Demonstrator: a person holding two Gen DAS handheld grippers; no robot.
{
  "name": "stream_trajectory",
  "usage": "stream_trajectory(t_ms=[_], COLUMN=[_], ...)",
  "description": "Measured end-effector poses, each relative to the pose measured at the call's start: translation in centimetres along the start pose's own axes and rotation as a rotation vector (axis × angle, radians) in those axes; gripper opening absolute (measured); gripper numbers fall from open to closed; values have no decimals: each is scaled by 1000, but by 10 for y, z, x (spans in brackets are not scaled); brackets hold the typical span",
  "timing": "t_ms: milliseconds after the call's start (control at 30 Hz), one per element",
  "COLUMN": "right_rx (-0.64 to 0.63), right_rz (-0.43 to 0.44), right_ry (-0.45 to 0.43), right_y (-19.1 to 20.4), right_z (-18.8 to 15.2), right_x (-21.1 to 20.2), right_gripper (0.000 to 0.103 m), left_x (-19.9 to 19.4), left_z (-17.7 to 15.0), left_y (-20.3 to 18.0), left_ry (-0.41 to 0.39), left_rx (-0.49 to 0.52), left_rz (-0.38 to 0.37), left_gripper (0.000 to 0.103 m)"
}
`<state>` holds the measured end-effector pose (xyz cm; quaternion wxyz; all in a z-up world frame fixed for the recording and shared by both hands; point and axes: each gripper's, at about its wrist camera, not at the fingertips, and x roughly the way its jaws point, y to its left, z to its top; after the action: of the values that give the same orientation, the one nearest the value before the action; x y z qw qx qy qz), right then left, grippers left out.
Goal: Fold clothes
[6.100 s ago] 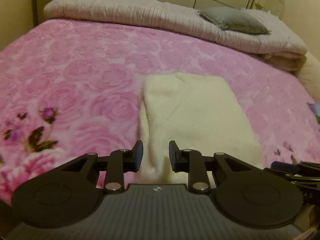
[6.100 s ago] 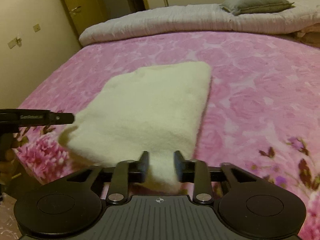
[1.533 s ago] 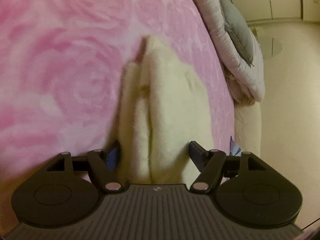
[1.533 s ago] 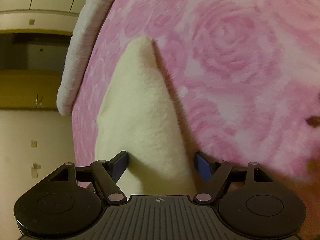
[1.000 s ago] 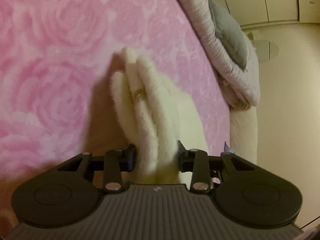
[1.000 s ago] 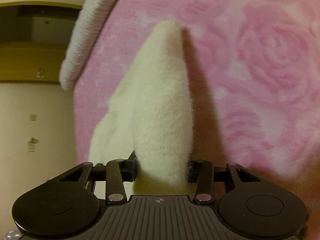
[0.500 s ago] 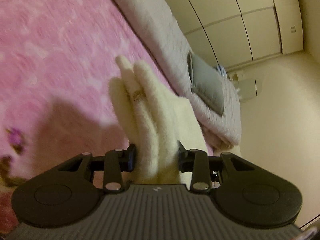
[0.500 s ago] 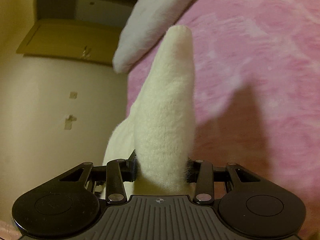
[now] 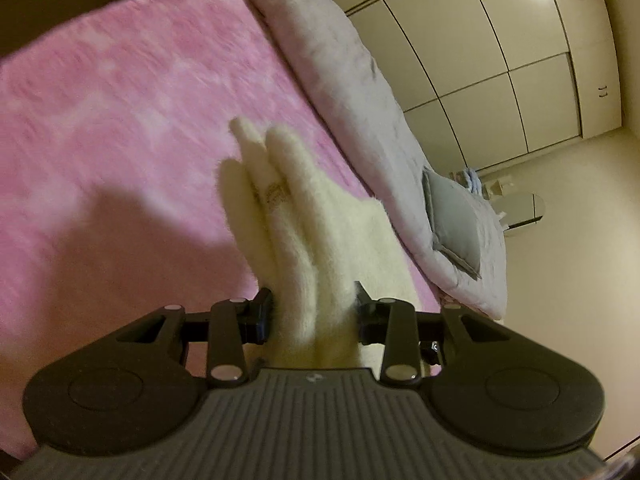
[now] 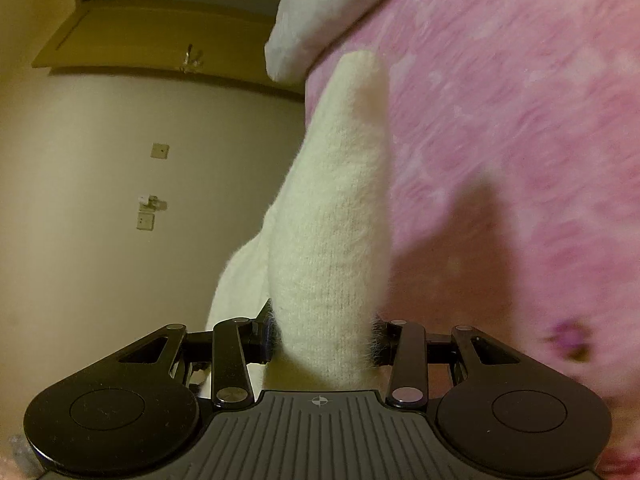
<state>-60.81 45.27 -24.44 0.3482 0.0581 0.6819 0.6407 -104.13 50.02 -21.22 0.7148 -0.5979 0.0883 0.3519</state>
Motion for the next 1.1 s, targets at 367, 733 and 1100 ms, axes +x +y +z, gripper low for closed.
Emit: stream_trajectory(t_ms=[367,733,1100], right_rx=[31,22,-164], right_rz=[-56,-81,-459], right_ry=[1,-27,-51], right_y=[24,20,25], right_z=[14,56,54], right_x=[181,280,321], right_gripper=[40,40,57], left_x=[-10,30,16], left_z=[135,224,233], left_y=[113,182,218], left_ry=[3,6,-67], left_rx=[6,68,67], left_rz=[38,48,268], left_gripper=[32,33,31])
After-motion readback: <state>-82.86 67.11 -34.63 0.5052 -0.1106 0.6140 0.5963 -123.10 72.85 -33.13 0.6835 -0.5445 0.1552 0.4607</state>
